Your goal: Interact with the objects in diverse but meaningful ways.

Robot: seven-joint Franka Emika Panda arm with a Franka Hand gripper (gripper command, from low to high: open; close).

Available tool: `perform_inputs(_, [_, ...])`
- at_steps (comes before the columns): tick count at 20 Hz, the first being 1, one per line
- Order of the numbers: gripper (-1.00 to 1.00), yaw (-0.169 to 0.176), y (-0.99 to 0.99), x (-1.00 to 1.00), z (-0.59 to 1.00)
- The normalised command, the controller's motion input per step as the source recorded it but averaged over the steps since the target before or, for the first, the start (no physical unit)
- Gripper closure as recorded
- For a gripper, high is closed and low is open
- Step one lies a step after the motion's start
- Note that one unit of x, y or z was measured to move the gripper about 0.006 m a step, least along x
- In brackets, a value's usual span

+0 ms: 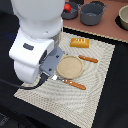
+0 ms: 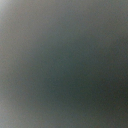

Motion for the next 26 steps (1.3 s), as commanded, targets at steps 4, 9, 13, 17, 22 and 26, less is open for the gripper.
perform_inputs(4, [1.00, 0.000, 0.65, -0.37, 0.02])
perform_inputs(9, [1.00, 0.000, 0.73, -0.35, 0.00])
perform_inputs(13, [1.00, 0.000, 0.79, -0.37, -0.01])
perform_inputs(17, [1.00, 0.000, 0.71, -0.67, -0.22])
perform_inputs(22, [1.00, 0.000, 0.65, -0.94, -0.26])
perform_inputs(26, [1.00, 0.000, 0.46, -1.00, -0.24])
